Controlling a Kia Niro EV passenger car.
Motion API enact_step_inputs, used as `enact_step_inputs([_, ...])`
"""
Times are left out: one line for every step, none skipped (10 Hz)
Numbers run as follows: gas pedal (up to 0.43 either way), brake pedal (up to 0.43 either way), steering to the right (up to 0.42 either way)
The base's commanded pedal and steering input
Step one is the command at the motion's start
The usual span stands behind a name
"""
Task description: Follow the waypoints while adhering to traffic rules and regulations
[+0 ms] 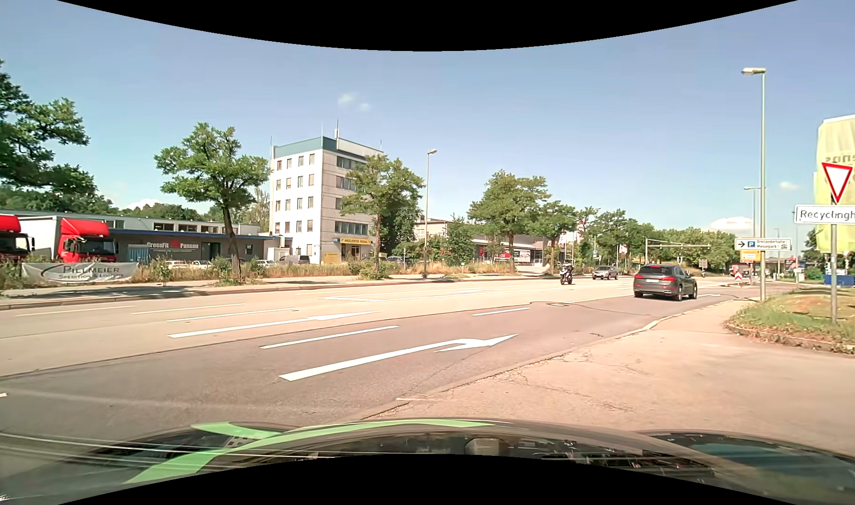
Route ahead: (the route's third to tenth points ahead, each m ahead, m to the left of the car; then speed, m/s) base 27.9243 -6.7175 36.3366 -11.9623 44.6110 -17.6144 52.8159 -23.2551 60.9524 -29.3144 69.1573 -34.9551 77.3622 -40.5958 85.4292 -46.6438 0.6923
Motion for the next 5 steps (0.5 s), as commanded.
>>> enact_step_inputs([0.000, 0.183, -0.083])
enact_step_inputs([0.000, 0.183, -0.083])
enact_step_inputs([0.000, 0.183, -0.083])
enact_step_inputs([0.000, 0.177, -0.083])
enact_step_inputs([0.000, 0.171, -0.083])
